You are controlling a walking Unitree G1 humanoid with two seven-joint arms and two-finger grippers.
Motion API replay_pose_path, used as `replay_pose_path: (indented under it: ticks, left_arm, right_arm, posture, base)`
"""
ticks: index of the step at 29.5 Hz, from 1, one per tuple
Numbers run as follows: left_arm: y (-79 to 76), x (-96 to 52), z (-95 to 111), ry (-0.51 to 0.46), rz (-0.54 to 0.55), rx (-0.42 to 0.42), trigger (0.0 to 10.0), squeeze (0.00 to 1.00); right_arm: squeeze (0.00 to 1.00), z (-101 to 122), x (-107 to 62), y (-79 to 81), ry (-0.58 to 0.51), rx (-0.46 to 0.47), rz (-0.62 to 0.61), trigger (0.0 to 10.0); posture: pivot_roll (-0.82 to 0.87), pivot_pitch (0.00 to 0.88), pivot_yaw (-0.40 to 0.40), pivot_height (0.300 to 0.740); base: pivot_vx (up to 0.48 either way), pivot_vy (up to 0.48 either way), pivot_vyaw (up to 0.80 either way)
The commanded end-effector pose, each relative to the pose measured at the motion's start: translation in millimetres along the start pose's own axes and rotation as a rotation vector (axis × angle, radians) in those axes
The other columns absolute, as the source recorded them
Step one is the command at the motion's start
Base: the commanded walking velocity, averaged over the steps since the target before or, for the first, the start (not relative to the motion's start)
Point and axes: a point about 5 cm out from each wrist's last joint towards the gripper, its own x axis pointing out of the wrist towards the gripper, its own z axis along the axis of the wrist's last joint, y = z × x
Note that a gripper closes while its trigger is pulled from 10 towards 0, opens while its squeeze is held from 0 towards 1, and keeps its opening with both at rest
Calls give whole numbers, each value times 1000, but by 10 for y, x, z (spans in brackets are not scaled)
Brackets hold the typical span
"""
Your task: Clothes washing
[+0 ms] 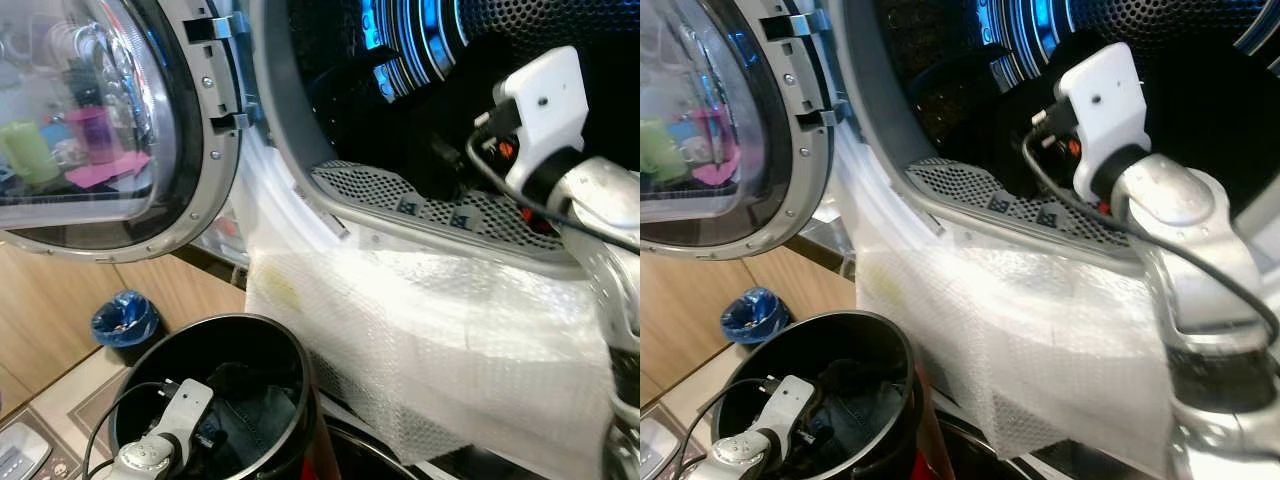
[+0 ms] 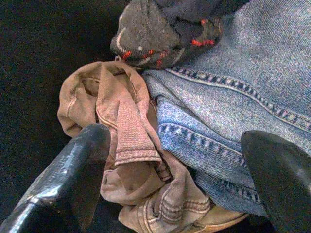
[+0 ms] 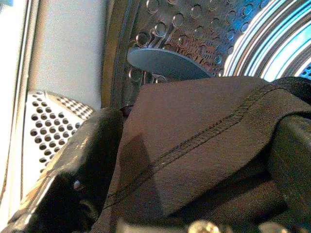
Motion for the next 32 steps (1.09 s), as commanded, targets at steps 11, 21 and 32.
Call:
replay_pose_path:
  ticks: [11,21,32]
  left_arm:
    - [-323,-103,-612,219,-73,-54,10000,0]
    - [-348,-106,-628,223,-83,-52,10000,0]
    - [-373,-105,-634,226,-90,-51,10000,0]
  right_arm:
    - [0,-150,-388,-178,29,56,-21,10000]
    - [0,289,-659,233,-366,257,281,10000]
    - [0,43,-867,665,-230,268,526,10000]
  posture:
    - [-54,71,-38,740]
    - [-66,73,-33,740]
    - [-62,69,-39,740]
  base:
    - [0,0,0]
    - [0,0,0]
    - [0,0,0]
